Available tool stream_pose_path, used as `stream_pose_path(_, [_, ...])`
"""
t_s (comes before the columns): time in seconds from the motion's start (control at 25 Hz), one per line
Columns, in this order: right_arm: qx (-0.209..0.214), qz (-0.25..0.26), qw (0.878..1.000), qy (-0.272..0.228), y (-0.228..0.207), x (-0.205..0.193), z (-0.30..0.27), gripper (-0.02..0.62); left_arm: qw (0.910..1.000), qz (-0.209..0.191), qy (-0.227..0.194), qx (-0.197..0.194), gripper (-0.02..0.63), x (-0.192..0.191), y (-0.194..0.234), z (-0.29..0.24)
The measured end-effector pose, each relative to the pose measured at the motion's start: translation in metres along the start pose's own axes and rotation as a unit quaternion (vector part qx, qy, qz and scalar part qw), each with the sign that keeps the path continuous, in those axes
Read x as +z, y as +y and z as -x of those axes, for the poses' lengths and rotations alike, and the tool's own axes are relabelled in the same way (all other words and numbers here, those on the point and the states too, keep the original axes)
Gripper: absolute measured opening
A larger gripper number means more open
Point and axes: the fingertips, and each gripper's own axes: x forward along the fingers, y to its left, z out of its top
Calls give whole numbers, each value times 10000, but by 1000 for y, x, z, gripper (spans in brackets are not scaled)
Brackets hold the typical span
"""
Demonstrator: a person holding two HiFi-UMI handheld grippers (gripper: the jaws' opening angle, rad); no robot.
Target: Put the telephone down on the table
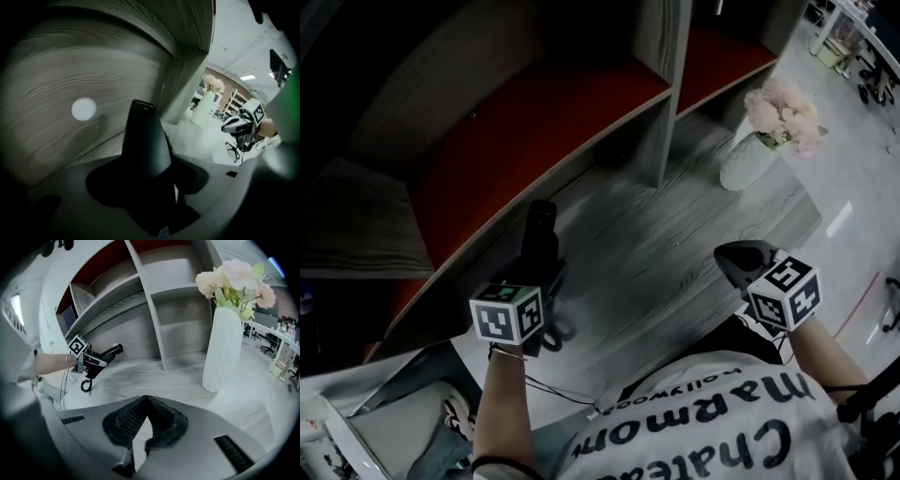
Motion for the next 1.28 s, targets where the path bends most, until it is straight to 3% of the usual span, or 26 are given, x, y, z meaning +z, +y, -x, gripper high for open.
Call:
stream_pose_path(0.12, [-32, -30, 10000, 3, -2, -3, -1, 6, 9993, -327, 160, -28, 273, 6, 8, -11])
stream_pose_path(0.32, [-58, -37, 10000, -1, 2, -4, -4, 6, 9980, -491, 390, -126, 273, 10, 13, -27])
stream_pose_path(0.6, [-110, -58, 9999, 15, 4, -7, -5, 6, 9879, -1351, 623, -448, 273, 7, 8, -47])
stream_pose_path(0.76, [-192, -137, 9997, 33, 0, -13, -3, 6, 9856, -1443, 519, -712, 273, 13, 7, -54])
stream_pose_path(1.28, [-281, -273, 9992, 17, 3, -22, -3, 6, 9837, -1577, 467, -727, 273, 14, 12, -69])
